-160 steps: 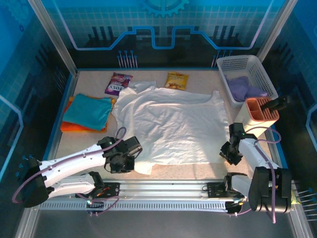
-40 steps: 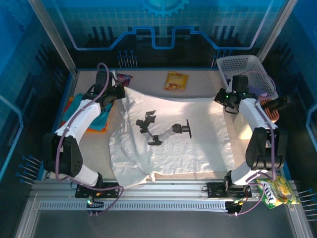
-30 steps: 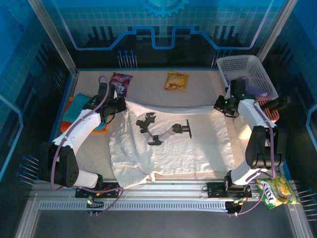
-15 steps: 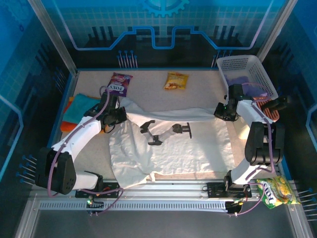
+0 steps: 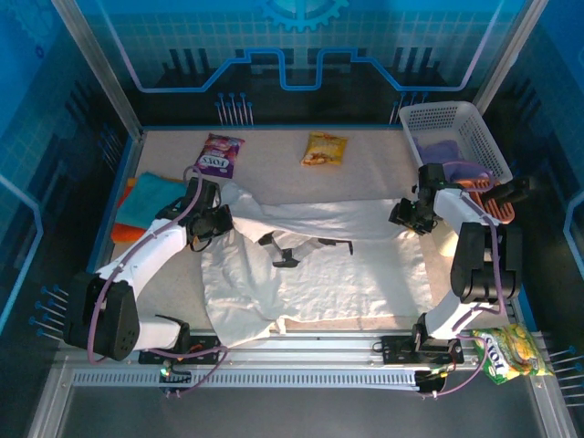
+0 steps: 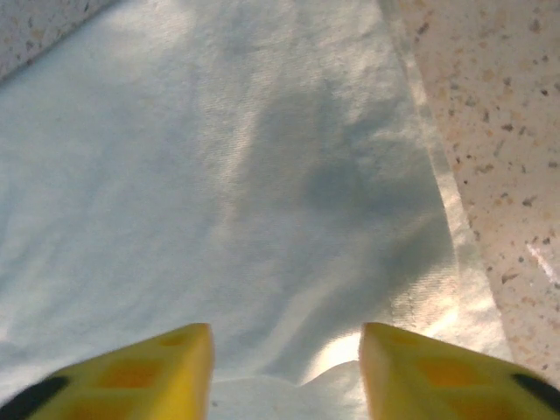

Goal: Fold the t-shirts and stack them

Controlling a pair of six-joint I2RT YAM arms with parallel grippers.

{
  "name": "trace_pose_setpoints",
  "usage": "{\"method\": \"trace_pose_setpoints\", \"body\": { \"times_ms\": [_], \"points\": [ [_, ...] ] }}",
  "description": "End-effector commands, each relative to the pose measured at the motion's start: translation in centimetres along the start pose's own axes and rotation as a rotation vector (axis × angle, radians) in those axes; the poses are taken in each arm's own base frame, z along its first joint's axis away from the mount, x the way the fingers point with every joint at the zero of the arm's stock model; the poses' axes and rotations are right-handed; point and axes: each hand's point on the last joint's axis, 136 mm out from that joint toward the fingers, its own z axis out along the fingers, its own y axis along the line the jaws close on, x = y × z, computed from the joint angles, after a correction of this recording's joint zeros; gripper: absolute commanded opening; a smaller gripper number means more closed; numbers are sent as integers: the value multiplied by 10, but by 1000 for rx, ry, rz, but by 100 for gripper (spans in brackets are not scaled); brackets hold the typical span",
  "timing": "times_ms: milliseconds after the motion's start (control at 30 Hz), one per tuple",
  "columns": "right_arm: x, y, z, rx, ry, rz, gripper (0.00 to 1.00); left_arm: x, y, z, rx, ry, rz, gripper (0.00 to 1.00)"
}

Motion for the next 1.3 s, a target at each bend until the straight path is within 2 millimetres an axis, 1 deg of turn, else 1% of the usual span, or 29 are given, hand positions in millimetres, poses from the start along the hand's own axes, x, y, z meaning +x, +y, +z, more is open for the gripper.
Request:
{"method": "trace_pose_setpoints", "body": {
  "times_ms": [0,33,167,267,400,467,533,767,1033,1167,1267],
  "points": [
    [2,-10,-4,28,-10,22,61,6,-2,-5,13,16,-2,0],
    [1,-12,-6,34,-25,30,62,7,-2,-5,14,18,-2,0],
    [4,-21,-6,49,-50,50,59,11,-3,-1,24,39,-7,0],
    [5,-21,-5,44,-47,56,59,14,-1,1,17,50,-8,0],
    [8,-23,5,45,-32,62,59,16,0,1,22,51,-9,0],
    [9,-26,11,61,-12,66,59,18,0,2,26,60,-11,0],
    [10,-28,14,68,-8,70,58,22,0,3,28,72,-18,0],
    [0,-27,0,60,-58,74,58,35,5,7,32,105,-42,0],
    [-5,-20,-7,31,-79,74,58,56,9,9,43,152,-84,3],
    [-6,-16,-10,19,-84,68,58,56,3,3,84,147,-127,2],
    [-6,-16,-13,17,-90,66,58,52,-4,-6,115,135,-181,3]
  ]
}}
